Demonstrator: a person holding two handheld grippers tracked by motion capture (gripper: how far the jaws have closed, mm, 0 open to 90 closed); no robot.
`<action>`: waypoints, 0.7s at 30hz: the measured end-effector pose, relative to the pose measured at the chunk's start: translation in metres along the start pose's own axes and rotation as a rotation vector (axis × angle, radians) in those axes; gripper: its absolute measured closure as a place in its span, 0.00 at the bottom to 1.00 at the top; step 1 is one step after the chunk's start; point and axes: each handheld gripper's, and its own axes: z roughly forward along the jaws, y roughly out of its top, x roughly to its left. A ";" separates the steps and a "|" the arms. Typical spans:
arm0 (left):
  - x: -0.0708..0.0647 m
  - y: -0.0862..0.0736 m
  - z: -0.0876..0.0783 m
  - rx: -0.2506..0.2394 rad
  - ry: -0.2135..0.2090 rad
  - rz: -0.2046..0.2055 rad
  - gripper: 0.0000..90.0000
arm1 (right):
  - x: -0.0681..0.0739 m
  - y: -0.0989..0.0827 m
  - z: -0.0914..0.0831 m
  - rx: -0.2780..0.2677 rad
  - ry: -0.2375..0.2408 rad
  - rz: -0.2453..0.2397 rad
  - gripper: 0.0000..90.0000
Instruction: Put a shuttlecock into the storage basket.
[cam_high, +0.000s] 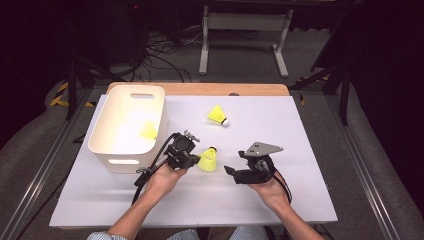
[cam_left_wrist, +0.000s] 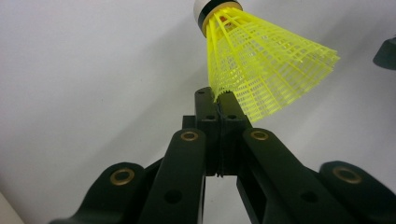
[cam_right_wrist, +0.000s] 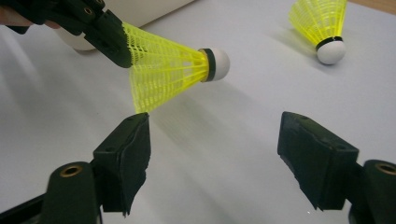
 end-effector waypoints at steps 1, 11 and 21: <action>0.000 0.000 0.000 0.000 0.000 0.000 1.00 | -0.001 -0.001 -0.001 -0.003 -0.001 0.000 0.28; 0.002 0.001 -0.011 -0.013 -0.010 -0.012 1.00 | -0.014 -0.015 -0.019 -0.056 -0.022 0.036 0.23; 0.004 0.002 -0.022 -0.019 -0.002 -0.016 1.00 | -0.022 -0.026 -0.033 -0.104 -0.036 0.042 0.20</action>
